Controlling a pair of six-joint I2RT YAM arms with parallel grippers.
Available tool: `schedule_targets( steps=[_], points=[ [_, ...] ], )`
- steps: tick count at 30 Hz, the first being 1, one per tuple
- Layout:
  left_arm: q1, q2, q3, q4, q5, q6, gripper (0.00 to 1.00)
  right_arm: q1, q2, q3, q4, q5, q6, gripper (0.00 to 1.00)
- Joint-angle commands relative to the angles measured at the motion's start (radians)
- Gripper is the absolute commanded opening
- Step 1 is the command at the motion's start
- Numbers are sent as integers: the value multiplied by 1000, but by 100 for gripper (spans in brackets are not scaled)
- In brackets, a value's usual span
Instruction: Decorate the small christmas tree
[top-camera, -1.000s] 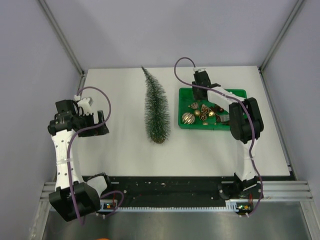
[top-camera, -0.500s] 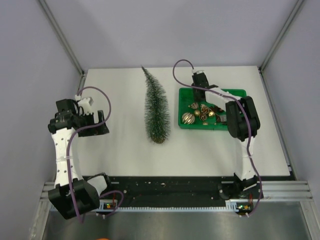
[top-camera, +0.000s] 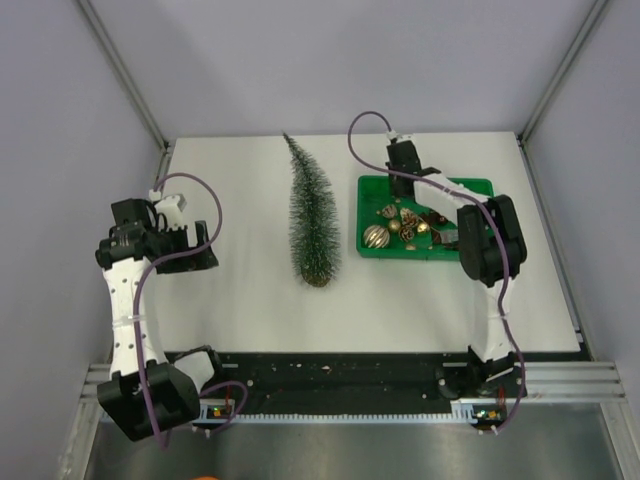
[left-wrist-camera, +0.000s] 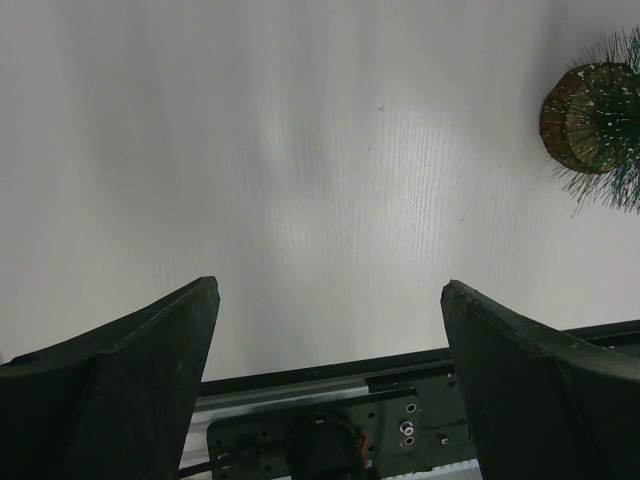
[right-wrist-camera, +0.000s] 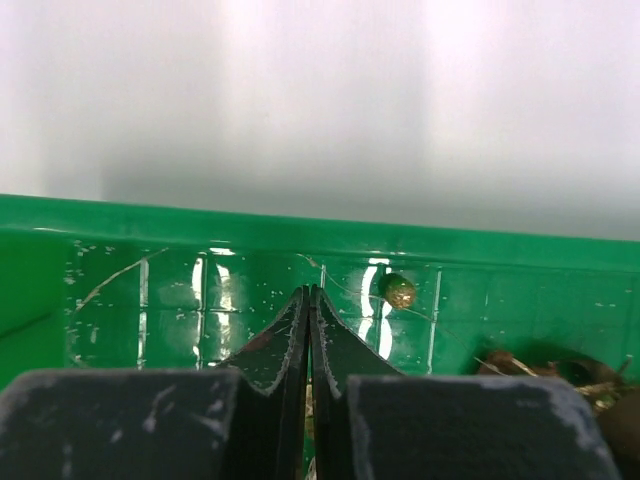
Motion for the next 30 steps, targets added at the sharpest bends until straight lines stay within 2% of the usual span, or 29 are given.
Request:
schedule_targets(
  steps=[1, 5, 6, 9, 10, 11, 14, 18, 21, 25, 30],
  points=[
    [6, -39, 33, -6, 13, 8, 99, -1, -176, -8, 70, 39, 14, 0],
    [6, -49, 28, -8, 24, 11, 99, -3, -271, -28, 29, 57, 39, 0],
    [6, -52, 24, -8, 26, 12, 99, -1, -293, -31, 15, 65, 52, 3],
    [6, -56, 22, -7, 27, 14, 99, -1, -356, -25, -79, 118, 115, 42],
    [6, -56, 22, -11, 30, 14, 99, -1, -380, -34, -108, 135, 137, 53],
    [6, -59, 22, -13, 29, 17, 99, -1, -415, -49, -135, 160, 161, 59],
    [7, -72, 14, -11, 38, 20, 99, -1, -541, -153, -179, 204, 235, 68],
    [6, -78, 8, -7, 52, 20, 99, -7, -699, -325, -186, 267, 276, 72],
    [6, -75, 13, -13, 62, 22, 99, -24, -784, -423, -186, 260, 273, 72],
    [7, -68, 20, -11, 61, 26, 99, -47, -822, -543, -182, 218, 238, 72],
    [6, -62, 24, -16, 61, 28, 99, -49, -806, -628, -154, 305, 234, 72]
  ],
)
